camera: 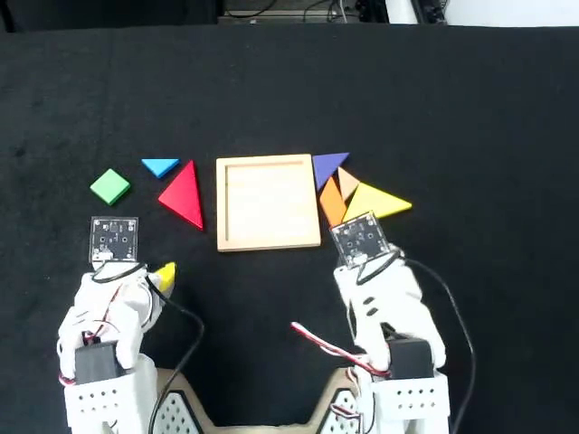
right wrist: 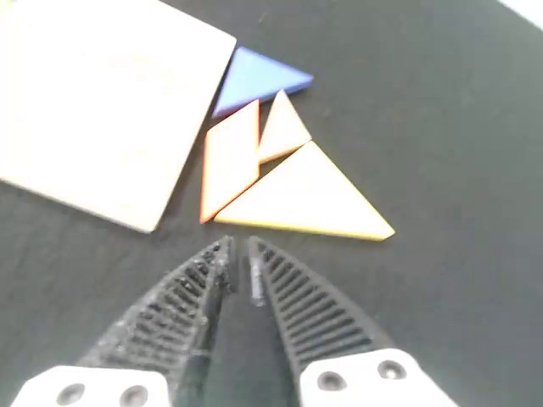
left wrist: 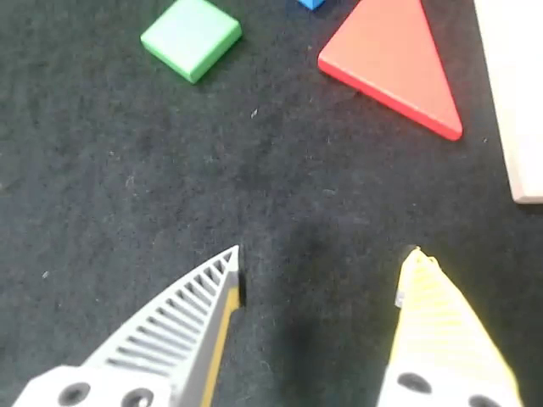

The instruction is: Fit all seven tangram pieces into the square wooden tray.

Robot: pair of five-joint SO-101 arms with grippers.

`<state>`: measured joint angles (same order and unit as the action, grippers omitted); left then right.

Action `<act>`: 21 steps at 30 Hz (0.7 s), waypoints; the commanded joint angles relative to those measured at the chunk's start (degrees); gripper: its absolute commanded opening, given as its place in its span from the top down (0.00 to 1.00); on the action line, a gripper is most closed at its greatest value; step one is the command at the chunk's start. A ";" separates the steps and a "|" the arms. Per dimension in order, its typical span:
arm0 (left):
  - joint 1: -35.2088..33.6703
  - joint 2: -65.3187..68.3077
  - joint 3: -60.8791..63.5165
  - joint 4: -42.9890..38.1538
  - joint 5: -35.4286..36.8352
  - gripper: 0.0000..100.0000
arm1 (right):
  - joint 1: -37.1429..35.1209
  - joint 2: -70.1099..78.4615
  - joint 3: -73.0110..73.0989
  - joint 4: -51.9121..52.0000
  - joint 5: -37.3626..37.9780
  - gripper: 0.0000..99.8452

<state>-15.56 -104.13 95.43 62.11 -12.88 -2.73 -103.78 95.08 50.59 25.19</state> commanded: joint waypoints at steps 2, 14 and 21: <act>-1.01 -0.18 -7.52 -3.25 2.20 0.71 | 1.05 -3.74 -9.63 0.53 0.00 0.85; 5.49 2.99 -19.65 6.33 9.14 0.70 | 1.05 21.85 -39.43 16.35 -2.02 0.88; 5.49 11.34 -32.48 1.58 9.58 0.71 | 1.05 49.45 -58.95 19.96 -2.37 0.88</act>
<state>-10.73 -97.80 73.19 67.21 -4.62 -2.29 -67.12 46.20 68.79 23.43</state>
